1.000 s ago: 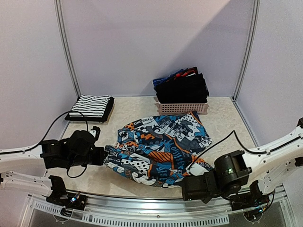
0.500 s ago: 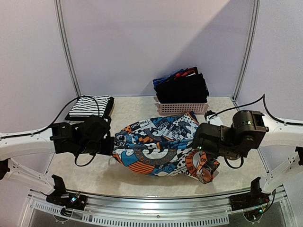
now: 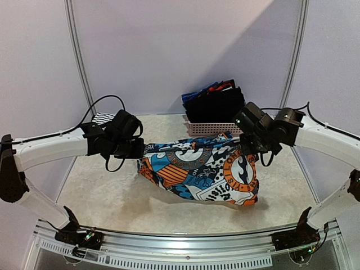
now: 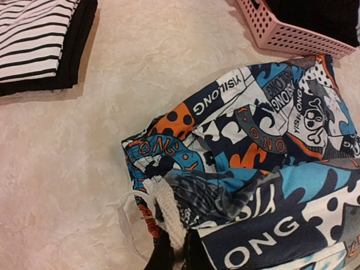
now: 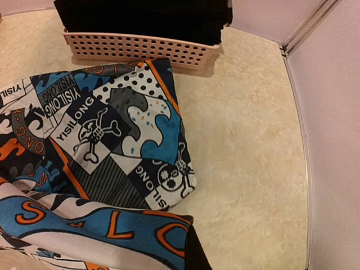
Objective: Fold and stack the mixed laundry pile
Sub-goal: Fold the flattened shorts at the center of the board.
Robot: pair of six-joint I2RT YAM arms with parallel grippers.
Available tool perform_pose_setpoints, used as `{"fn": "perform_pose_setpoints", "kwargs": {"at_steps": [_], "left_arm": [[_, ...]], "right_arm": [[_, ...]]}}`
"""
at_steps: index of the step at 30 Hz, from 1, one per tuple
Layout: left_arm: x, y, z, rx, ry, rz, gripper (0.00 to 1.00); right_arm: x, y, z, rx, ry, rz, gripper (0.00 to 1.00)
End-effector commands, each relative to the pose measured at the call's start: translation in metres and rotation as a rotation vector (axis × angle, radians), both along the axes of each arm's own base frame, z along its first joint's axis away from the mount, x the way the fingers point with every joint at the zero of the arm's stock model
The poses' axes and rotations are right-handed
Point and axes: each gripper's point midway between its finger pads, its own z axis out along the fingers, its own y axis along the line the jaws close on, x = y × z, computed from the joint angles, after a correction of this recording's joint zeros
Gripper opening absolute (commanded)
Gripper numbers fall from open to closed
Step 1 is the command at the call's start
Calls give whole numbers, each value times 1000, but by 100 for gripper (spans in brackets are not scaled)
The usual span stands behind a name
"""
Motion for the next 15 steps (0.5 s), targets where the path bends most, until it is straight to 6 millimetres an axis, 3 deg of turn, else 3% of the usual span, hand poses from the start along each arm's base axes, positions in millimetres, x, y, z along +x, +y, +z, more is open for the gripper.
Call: {"fn": "perform_pose_setpoints", "kwargs": {"at_steps": [1, 4, 9, 15], "left_arm": [[5, 35, -22, 128, 78, 48, 0], [2, 32, -28, 129, 112, 20, 0], [3, 45, -37, 178, 143, 31, 2], [13, 53, -53, 186, 189, 48, 2]], "right_arm": [[50, 8, 11, -33, -26, 66, 0], [83, 14, 3, -92, -6, 83, 0], [133, 23, -34, -108, 67, 147, 0], [169, 33, -62, -125, 113, 193, 0]]}}
